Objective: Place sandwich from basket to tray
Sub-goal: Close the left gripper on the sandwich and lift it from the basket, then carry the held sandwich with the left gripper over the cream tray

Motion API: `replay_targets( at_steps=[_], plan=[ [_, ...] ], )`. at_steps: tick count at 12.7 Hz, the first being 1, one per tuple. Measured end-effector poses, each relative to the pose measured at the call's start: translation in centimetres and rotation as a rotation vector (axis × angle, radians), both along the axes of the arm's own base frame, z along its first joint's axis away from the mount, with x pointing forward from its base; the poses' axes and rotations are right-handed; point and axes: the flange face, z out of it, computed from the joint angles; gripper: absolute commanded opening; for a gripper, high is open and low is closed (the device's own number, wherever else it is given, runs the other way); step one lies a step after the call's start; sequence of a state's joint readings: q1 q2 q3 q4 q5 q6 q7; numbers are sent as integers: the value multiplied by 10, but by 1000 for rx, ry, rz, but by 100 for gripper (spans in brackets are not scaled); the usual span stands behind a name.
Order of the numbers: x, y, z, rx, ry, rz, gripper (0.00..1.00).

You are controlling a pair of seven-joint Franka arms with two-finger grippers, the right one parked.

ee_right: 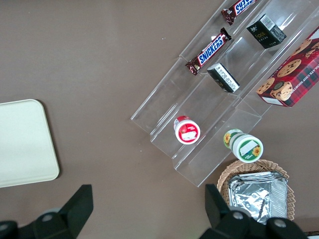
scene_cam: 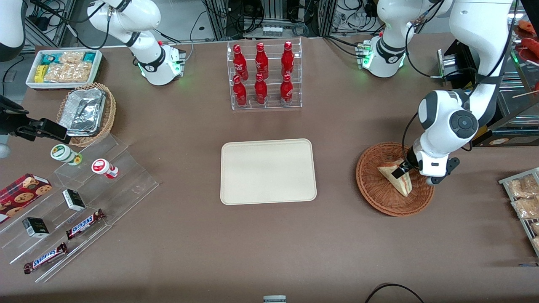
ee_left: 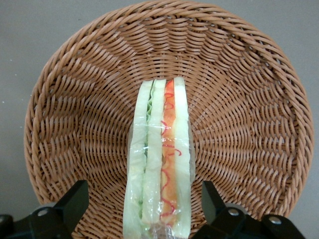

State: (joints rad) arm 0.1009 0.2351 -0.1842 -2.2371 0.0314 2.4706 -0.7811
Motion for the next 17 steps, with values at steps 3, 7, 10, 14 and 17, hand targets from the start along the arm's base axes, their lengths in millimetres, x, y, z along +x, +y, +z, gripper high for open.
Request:
replay_targets(
  at_steps=[3, 7, 10, 14, 17],
  plan=[
    [-1, -2, -10, -3, 10, 15, 100],
    [-2, -4, -21, -7, 23, 27, 11],
    [-2, -6, -22, -7, 25, 26, 0],
    [2, -9, -16, -7, 27, 18, 0],
    [19, -35, 19, 4, 87, -30, 0]
  ],
)
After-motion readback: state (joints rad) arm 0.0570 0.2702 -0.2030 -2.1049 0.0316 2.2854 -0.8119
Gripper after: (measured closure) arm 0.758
